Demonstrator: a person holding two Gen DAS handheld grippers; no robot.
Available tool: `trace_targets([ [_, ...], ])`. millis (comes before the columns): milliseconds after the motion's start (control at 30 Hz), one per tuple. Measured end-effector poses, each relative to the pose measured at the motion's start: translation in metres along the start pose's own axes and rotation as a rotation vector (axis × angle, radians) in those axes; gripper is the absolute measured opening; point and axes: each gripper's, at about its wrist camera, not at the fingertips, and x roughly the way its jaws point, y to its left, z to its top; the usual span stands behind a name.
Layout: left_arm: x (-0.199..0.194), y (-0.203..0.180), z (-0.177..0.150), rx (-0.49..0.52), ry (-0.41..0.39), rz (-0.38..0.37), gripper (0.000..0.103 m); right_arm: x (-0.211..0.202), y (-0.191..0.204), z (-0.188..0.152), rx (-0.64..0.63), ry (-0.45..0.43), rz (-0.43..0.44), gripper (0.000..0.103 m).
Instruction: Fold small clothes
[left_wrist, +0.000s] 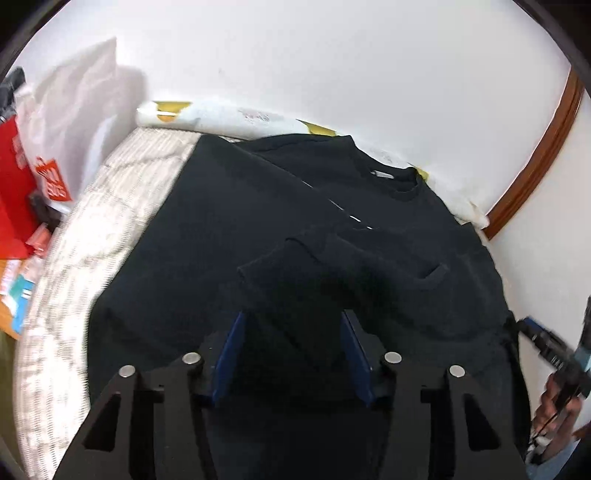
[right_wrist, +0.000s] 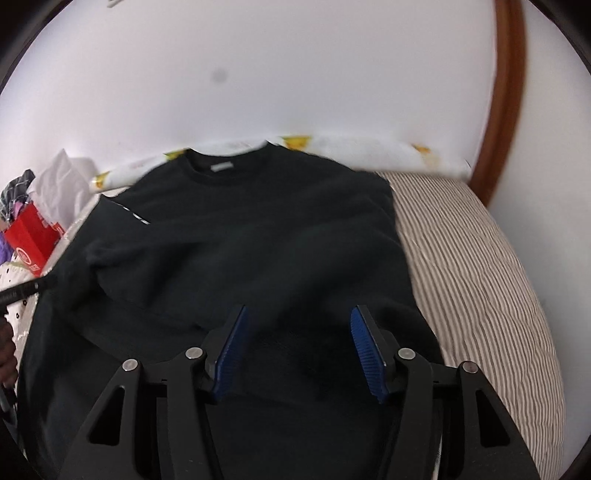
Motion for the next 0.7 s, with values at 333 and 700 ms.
trace_targets([
  [333, 0.036, -0.004, 0.003, 0.006, 0.058, 0.027, 0.046, 0.007, -0.004, -0.025, -0.018, 0.014, 0.01, 0.054],
  [700, 0.038, -0.024, 0.018, 0.032, 0.014, 0.086, 0.006, 0.015, -0.016, -0.03, -0.028, 0.027, -0.087, 0.054],
])
